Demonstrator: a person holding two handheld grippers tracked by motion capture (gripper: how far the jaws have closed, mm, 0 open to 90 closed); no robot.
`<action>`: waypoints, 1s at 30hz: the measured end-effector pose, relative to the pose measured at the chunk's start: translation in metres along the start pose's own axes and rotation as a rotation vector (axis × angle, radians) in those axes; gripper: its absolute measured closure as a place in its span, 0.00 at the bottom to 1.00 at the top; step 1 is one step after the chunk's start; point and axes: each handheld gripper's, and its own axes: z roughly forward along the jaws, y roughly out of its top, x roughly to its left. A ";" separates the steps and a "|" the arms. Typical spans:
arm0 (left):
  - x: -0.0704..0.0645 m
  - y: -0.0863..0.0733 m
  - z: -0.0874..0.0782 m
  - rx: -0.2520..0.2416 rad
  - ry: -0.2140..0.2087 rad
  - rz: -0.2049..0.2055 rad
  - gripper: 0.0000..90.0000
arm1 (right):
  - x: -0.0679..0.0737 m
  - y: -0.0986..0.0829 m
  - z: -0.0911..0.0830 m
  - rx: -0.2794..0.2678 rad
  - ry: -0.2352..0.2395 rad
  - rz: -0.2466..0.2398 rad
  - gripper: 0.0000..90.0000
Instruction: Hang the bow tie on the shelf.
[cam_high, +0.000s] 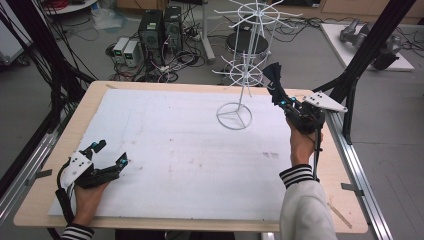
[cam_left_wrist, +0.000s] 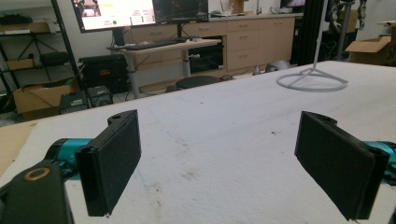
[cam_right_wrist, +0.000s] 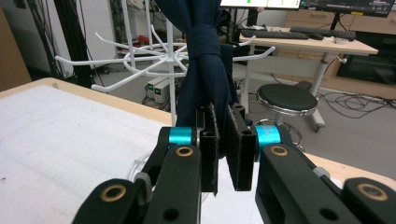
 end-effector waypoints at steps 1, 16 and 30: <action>0.000 0.000 0.000 0.000 0.000 -0.001 0.16 | 0.001 0.000 0.001 0.000 0.004 0.002 0.94; 0.001 0.000 -0.001 -0.003 0.001 -0.008 0.16 | 0.006 -0.004 0.018 0.025 0.018 0.000 0.94; 0.002 -0.001 -0.002 -0.012 0.006 -0.015 0.16 | 0.008 -0.011 0.032 0.065 0.034 0.032 0.93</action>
